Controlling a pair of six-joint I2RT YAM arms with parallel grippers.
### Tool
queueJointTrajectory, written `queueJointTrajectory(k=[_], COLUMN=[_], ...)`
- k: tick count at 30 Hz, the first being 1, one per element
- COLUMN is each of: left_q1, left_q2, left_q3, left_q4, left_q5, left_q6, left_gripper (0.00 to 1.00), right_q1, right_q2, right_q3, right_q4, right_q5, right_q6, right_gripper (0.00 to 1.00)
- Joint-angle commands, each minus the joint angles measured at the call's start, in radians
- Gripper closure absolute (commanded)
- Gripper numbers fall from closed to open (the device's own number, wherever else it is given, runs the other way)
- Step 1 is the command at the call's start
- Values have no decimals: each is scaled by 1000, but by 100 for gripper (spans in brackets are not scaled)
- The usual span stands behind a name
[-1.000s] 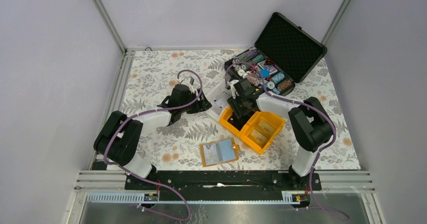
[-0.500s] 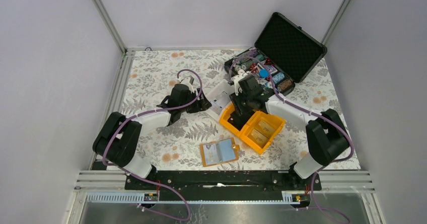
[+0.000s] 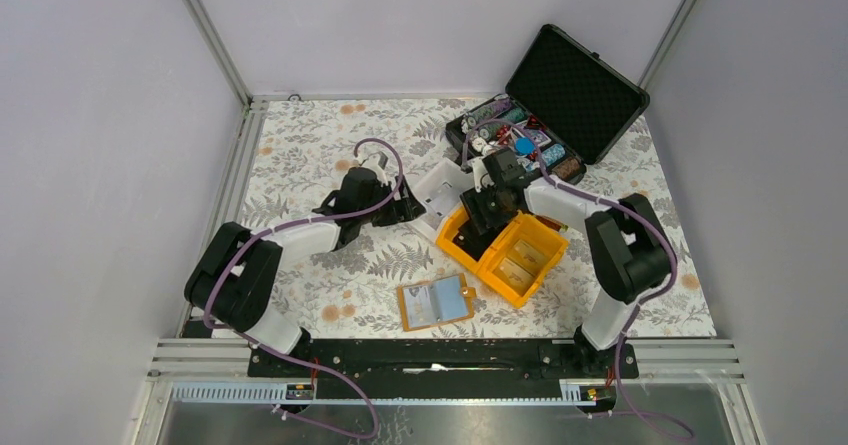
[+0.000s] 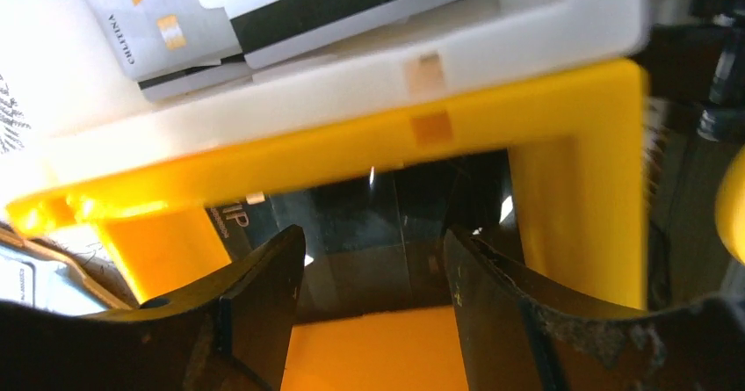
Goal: Put the credit cards into the card holder
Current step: Pick up the credit card from the storage box.
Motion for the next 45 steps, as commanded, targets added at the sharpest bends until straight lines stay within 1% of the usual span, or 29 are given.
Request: queueJointTrajectory(k=[1,5,10,16,20,24,27,30,33,35,40,45], left_q1=[-23,-38,-45,-45,-46,-46,-46,-46,-46,-46,-46,-46], left_q2=[27,62,98,114,114,122,133,139,147,152,164,171], left_q3=[24,32,41,44,32,26,29,30,34,37,41,42], left_q4=[42,54,56,67,87,111,111,110,108,109,111,112], left_q5=[42,50,38,34,18,12,-4,-7,-1,1,1,4], left_q6=[-24,-39,-42,-40,-35,-34,-30,-31,-32,-32,-35,-41], left_gripper=[24,28,32,35,38,45,50,53,55,57,62,67], right_q1=[-12,-11,-11,-4,29,59,69,89,111,129,212,258], right_q2=[101,147,134,126,128,56,-35,-132,-188,-205,-187,-121], right_q3=[84,92,49,8,1,-38,-70,-94,-108,-113,-101,-66], right_q4=[-72,-88,-66,-3,14,56,78,94,105,116,133,114], right_q5=[-118,-244,-313,-356,-361,-277,-125,-24,70,143,409,536], right_q6=[-19,6,42,98,121,139,144,123,101,96,80,80], right_gripper=[34,38,41,42,44,44,44,44,45,46,50,51])
